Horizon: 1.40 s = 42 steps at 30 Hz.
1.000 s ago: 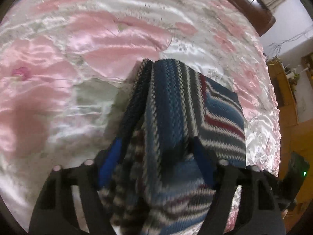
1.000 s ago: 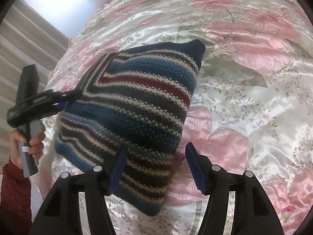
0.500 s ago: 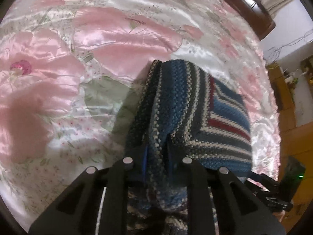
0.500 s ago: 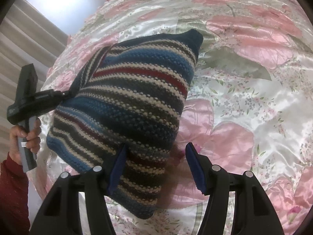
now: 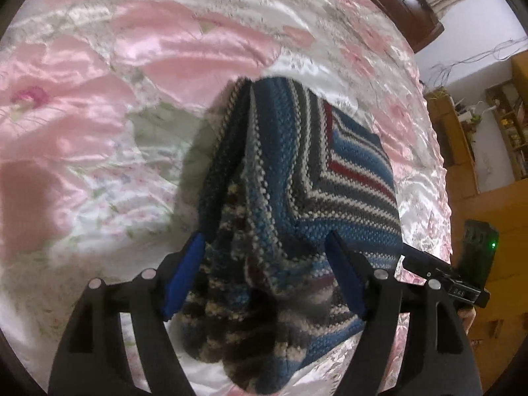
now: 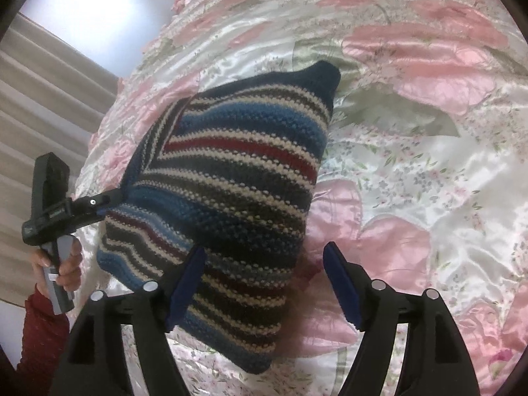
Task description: Fold small clothes
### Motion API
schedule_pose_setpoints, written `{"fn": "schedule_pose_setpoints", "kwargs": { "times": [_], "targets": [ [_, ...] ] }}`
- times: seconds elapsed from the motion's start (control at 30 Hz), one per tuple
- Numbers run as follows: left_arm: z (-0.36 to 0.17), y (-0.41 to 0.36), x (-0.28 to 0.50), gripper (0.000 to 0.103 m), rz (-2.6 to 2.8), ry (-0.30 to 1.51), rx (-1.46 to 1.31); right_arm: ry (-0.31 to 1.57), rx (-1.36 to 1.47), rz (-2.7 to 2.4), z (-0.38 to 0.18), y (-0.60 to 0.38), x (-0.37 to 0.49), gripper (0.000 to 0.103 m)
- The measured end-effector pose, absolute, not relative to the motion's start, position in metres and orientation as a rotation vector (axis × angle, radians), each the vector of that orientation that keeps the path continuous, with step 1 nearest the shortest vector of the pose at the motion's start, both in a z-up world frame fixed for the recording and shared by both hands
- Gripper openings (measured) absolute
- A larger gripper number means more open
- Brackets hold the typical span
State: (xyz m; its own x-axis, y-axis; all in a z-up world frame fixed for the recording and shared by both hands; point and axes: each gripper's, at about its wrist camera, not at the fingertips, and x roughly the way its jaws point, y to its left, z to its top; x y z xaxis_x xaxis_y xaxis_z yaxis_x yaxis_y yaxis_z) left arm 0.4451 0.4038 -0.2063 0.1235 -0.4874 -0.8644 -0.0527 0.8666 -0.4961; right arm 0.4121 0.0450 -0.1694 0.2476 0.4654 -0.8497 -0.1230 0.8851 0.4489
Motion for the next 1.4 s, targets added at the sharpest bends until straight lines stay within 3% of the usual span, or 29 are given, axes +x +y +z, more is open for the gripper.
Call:
{"fn": "schedule_pose_setpoints", "kwargs": {
  "times": [0.27,0.43,0.5,0.57,0.67,0.97,1.4],
  "targets": [
    [-0.239,0.383,0.47,0.08,-0.381,1.487,-0.466,1.317,0.411,0.462,-0.203,0.056,0.436,0.09],
    [-0.249,0.369,0.474,0.079,-0.513,1.544,-0.535,1.346,0.534,0.516,-0.226,0.06,0.447,0.091],
    [-0.252,0.358,0.469,0.075,-0.534,1.557,-0.498,1.344,0.555,0.528,-0.23,0.06,0.447,0.087],
    [-0.253,0.354,0.466,0.053,-0.538,1.558,-0.474,1.328,0.546,0.533,-0.227,0.058,0.445,0.076],
    [-0.254,0.364,0.463,0.035,-0.569,1.552,-0.565,1.306,0.559,0.554,-0.221,0.05,0.438,0.063],
    [-0.222,0.357,0.412,0.028,-0.674,1.401,-0.748,1.213,0.521,0.66,-0.174,0.015,0.393,0.052],
    [-0.171,0.242,0.309,0.028,-0.794,1.393,-0.758,1.173,0.441,0.626,-0.112,-0.079,0.278,0.05]
  ]
}}
